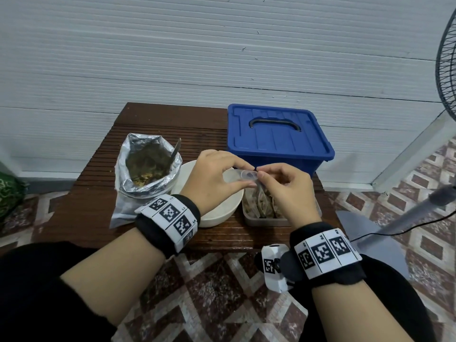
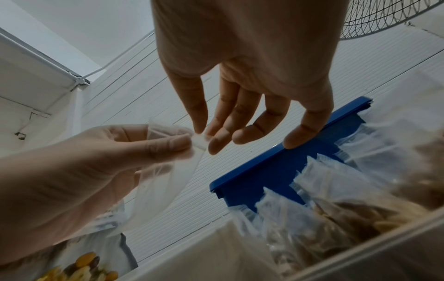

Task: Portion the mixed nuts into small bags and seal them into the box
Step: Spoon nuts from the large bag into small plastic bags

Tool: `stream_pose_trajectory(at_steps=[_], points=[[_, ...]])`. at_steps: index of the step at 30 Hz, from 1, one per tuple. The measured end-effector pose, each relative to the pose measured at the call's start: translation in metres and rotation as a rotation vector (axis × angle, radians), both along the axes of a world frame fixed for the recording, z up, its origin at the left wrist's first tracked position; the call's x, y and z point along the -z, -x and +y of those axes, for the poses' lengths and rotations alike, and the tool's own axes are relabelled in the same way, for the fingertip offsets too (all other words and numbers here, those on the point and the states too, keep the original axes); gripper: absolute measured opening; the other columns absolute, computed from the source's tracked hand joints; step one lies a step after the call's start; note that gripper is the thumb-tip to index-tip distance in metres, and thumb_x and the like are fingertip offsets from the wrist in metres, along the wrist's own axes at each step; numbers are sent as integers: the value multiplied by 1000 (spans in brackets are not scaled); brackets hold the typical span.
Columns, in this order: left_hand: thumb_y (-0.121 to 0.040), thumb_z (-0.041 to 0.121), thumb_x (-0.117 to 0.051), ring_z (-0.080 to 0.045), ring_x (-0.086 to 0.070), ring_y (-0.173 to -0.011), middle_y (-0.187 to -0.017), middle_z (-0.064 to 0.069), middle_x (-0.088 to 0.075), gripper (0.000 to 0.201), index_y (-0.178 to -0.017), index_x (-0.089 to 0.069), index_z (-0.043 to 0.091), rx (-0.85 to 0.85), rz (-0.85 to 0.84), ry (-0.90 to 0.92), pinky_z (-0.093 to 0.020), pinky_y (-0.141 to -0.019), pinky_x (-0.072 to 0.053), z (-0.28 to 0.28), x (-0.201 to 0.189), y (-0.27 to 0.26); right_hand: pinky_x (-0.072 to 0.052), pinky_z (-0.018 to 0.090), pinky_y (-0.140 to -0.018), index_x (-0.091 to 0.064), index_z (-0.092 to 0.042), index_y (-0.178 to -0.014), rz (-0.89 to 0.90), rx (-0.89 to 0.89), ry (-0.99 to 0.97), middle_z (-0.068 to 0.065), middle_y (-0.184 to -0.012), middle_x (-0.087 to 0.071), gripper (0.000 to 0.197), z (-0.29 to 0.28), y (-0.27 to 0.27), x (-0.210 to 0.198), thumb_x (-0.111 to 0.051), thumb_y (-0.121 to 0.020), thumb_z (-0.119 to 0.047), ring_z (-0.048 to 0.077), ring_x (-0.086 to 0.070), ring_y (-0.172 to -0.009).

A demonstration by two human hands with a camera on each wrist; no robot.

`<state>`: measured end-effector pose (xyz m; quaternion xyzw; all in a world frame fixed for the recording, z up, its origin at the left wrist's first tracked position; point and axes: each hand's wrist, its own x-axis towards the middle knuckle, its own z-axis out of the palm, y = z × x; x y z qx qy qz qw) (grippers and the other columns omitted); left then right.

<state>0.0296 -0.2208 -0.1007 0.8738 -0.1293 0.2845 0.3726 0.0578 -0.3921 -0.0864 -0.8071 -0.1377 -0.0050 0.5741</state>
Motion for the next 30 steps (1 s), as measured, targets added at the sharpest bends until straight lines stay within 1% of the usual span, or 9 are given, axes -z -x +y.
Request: stream_pose_trajectory(at_steps=[4,10,17,20,22,24,25,27,30], points=[[-64,41,-83,1,-58,-99,-96,19,-68,38,-96,-73,25,-12,63,60,-16,-98,-31,-1,-7,2,-53,23,-76,-72,-20,-89,-20,25,-35,-4,-79,-71,7,0,0,-2,-66,-88,-20,8,-66,-80],[-61,39,-85,-2,-61,-99,-103,10,-69,52,-107,-71,19,23,91,149,-22,-91,-49,0,-29,7,-50,29,-81,-73,-17,-86,-75,76,-114,-4,-77,-72,13,6,-2,-16,-61,-91,-21,10,-66,-83],[-64,30,-87,6,-58,-99,-103,13,-67,45,-104,-69,23,-106,-6,221,-4,-84,-39,20,-74,24,-45,15,-72,-71,-15,-90,-59,44,-235,0,-76,-71,22,31,-2,-34,-52,-97,-25,1,-59,-71],[-63,30,-87,11,-58,-94,-98,18,-66,45,-103,-68,26,-187,-16,273,-5,-81,-40,41,-87,36,-46,20,-74,-71,-19,-88,-35,-16,-224,-2,-75,-70,19,55,1,-38,-55,-95,-25,1,-59,-70],[-63,33,-87,8,-60,-94,-98,17,-68,46,-104,-67,29,-250,-14,295,-11,-83,-45,60,-92,42,-45,22,-74,-70,-23,-87,1,-99,-211,-2,-77,-70,13,73,5,-40,-59,-92,-27,1,-60,-72],[-64,32,-87,10,-59,-94,-99,16,-67,47,-105,-66,29,-313,-2,312,-11,-83,-46,79,-94,45,-47,23,-74,-70,-25,-93,35,-174,-181,-2,-83,-70,13,87,9,-39,-64,-88,-35,4,-62,-79],[-64,28,-87,15,-57,-91,-98,17,-66,47,-106,-66,27,-345,7,317,-6,-80,-43,88,-94,46,-48,22,-75,-71,-24,-99,37,-198,-143,-2,-86,-70,21,93,10,-39,-66,-85,-39,5,-63,-83],[-64,22,-87,20,-55,-86,-96,19,-64,46,-106,-67,22,-389,33,325,0,-77,-39,105,-92,49,-46,9,-72,-69,-21,-107,23,-219,-47,-6,-86,-68,35,104,11,-37,-69,-82,-45,-7,-60,-80],[-66,20,-86,19,-57,-84,-95,19,-65,42,-103,-66,23,-433,73,326,0,-75,-40,126,-80,51,-39,0,-61,-69,-17,-109,-41,-205,71,-11,-76,-63,36,121,12,-35,-69,-83,-42,-15,-54,-69]])
